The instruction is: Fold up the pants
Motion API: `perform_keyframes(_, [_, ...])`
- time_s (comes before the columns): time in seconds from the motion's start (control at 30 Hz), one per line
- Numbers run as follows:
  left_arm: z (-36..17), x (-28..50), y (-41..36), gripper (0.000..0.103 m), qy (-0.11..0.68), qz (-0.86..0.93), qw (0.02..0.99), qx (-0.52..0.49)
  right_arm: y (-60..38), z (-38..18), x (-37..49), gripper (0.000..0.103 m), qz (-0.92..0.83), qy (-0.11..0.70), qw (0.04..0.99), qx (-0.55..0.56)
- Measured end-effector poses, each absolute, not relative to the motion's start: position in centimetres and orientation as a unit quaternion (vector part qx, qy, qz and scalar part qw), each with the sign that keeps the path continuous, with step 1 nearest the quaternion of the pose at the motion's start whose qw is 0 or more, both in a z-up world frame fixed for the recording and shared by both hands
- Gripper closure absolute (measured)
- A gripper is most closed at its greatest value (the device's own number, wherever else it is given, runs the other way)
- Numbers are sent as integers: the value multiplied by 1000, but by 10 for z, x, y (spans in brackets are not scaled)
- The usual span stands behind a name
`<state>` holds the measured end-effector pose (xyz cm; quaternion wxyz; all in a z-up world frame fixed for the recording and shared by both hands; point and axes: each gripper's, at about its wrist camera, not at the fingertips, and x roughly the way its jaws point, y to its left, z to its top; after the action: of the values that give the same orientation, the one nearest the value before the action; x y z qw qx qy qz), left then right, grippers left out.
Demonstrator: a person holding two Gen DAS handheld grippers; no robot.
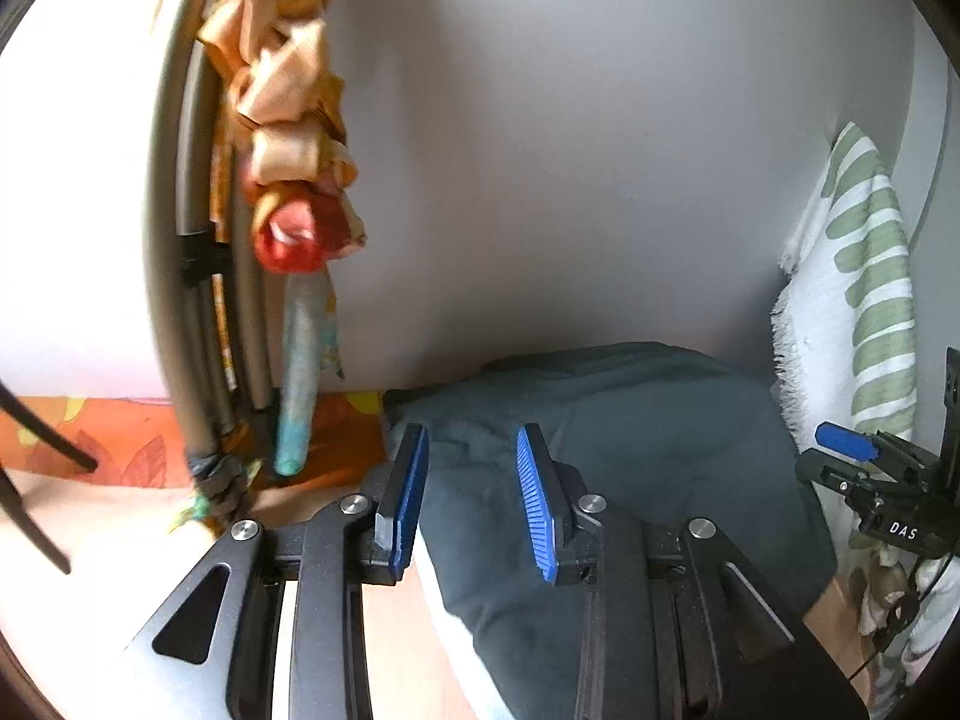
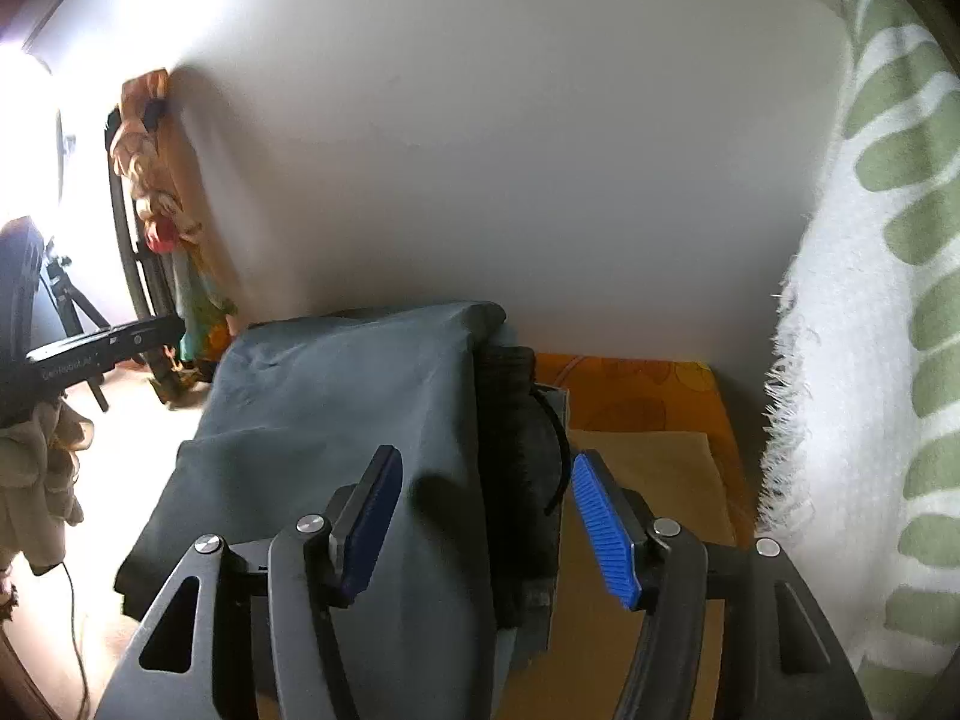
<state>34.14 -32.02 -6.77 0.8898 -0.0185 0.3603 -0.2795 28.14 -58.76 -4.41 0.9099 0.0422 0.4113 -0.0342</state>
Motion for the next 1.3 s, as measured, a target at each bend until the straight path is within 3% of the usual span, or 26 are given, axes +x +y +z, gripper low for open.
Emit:
perform_keyframes(0.3, [-47,298,-287,62,361,-276,891,-18,-574,-5,234,30,-30,383,922,50])
perform_keyframes(0.5, [-26,245,-261,56,339,-284,897,-4,-557,15,198,28,-24,368,928,55])
perform_keyframes(0.57, [-20,224,-261,49,331,-288,899,1,-548,23,181,24,-24,359,932,49])
perform_keyframes(0.7, [-9,185,-249,46,317,-296,901,6,-526,37,145,19,-22,340,939,43])
perform_keyframes(1.03, [6,113,-212,33,297,-297,908,12,-487,44,76,11,-35,318,946,62])
perform_keyframes(1.2, [6,88,-199,32,297,-282,912,17,-474,44,52,2,-53,305,949,55])
perform_keyframes(1.3, [4,76,-195,21,300,-273,914,18,-470,46,40,1,-61,295,952,54])
